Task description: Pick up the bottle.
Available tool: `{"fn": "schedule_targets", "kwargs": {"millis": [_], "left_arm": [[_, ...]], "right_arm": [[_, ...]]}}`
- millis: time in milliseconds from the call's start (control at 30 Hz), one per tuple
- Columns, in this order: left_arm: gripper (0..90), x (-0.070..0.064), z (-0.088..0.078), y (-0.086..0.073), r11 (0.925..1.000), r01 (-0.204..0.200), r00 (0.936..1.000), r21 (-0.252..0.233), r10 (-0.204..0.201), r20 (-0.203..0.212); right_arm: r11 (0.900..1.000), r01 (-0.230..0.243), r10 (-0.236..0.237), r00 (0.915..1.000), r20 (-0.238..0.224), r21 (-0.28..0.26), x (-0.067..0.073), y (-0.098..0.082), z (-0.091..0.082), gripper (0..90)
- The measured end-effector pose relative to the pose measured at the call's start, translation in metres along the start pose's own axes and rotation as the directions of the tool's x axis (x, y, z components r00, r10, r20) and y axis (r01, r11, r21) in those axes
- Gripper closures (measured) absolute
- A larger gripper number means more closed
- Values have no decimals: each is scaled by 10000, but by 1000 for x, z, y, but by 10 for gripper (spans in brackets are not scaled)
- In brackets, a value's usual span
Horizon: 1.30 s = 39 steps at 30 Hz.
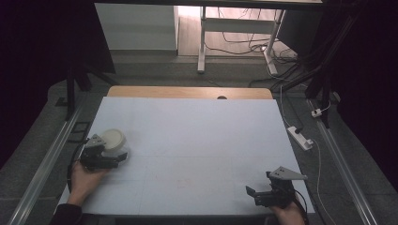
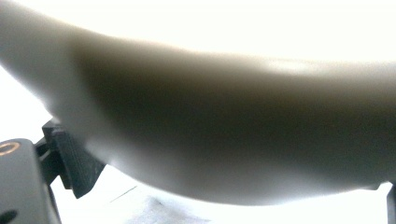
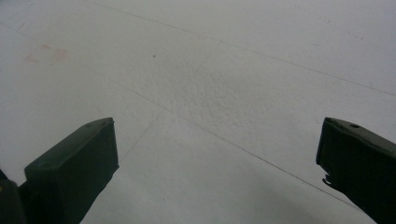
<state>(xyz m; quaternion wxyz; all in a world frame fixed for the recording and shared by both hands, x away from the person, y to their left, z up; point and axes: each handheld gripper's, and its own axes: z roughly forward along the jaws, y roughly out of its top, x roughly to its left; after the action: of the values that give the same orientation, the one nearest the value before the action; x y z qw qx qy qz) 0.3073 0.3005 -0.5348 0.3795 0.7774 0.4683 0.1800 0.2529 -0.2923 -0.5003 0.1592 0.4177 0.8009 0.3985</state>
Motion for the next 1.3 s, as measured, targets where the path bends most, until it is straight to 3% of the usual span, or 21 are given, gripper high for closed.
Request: {"fn": "schedule_targets", "kwargs": {"millis": [333,700,967,1300], "left_arm": [[78,-10,-5,8,9986,-364,9991,-371,372,215],[78,-29,-8,25,9958,-795,9935,-455,828,778],[78,-47,-8,37,9918,-1147,9857,-568,1207,1173],[78,-70,-3,53,9858,-1567,9716,-608,1649,1696]], "right_arm": [[10000,-15,15,10000,-4,4,0,0,0,0],[10000,-17,17,10000,13,9,0,0,0,0],[10000,-16,16,10000,15,8,0,0,0,0],[10000,-22,22,10000,14,11,0,0,0,0]]}}
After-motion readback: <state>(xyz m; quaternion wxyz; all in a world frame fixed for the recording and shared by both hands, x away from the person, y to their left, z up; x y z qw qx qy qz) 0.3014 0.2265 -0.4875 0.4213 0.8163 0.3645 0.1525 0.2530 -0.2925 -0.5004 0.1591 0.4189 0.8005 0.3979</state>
